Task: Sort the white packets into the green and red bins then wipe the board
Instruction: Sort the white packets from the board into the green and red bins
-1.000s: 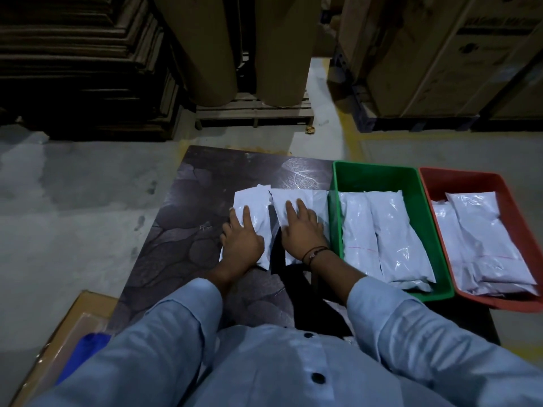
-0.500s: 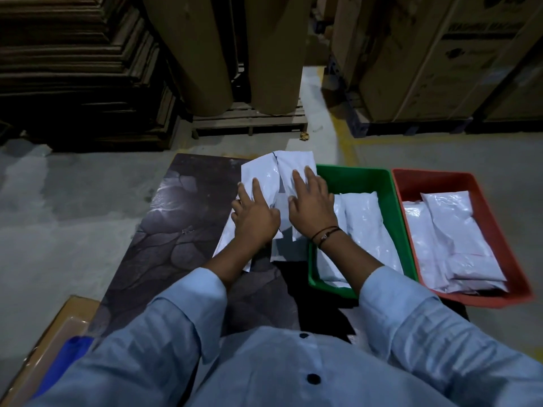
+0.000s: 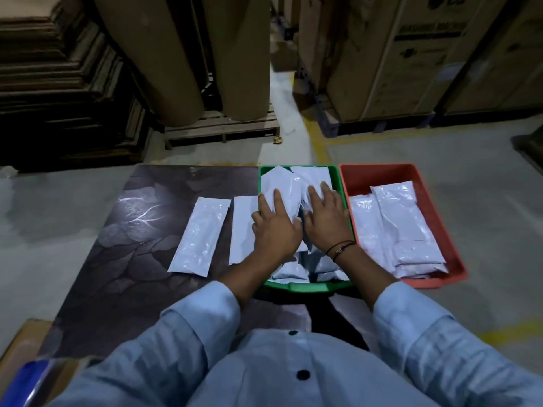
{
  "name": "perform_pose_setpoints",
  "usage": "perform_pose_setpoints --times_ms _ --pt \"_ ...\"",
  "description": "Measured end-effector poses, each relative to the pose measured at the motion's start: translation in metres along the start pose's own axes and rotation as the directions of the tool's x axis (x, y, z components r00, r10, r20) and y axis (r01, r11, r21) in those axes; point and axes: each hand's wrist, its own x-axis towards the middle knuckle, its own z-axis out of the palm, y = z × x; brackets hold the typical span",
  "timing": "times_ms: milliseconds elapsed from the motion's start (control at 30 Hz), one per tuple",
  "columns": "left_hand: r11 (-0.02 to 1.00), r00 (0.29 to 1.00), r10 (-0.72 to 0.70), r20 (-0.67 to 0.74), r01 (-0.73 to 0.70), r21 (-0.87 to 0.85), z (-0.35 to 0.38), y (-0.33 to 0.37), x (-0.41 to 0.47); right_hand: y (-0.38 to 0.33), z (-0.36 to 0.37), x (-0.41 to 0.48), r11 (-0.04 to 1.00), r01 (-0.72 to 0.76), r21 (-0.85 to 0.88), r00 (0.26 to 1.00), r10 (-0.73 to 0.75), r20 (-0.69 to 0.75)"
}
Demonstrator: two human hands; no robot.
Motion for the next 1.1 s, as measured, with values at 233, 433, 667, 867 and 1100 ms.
perform_pose_setpoints --times_ms 233,433,667,867,1100 --pt "0.99 0.999 0.023 -0.022 -0.02 0.142 0.026 0.002 -0.007 0.023 0.005 -0.007 0.997 0.035 -0.074 0.999 -0.033 0.017" --pt "0.961 0.974 0.203 0.097 -0.217 0.173 0.041 -0.008 0.004 0.029 0.018 -0.004 0.984 0.133 -0.115 0.99 -0.127 0.063" --pt "0.943 0.967 0.199 0.156 -0.232 0.24 0.055 -0.014 0.007 0.03 0.034 -0.012 0.984 0.109 -0.139 0.989 -0.094 0.114" --pt "0.95 0.97 0.189 0.15 -0.219 0.22 0.063 -0.019 0.008 0.031 0.048 -0.016 0.985 0.087 -0.146 0.992 -0.072 0.103" --pt "0.953 0.957 0.191 0.219 -0.234 0.192 0.058 -0.024 0.014 0.03 0.046 -0.018 0.983 0.097 -0.154 0.988 -0.077 0.131"
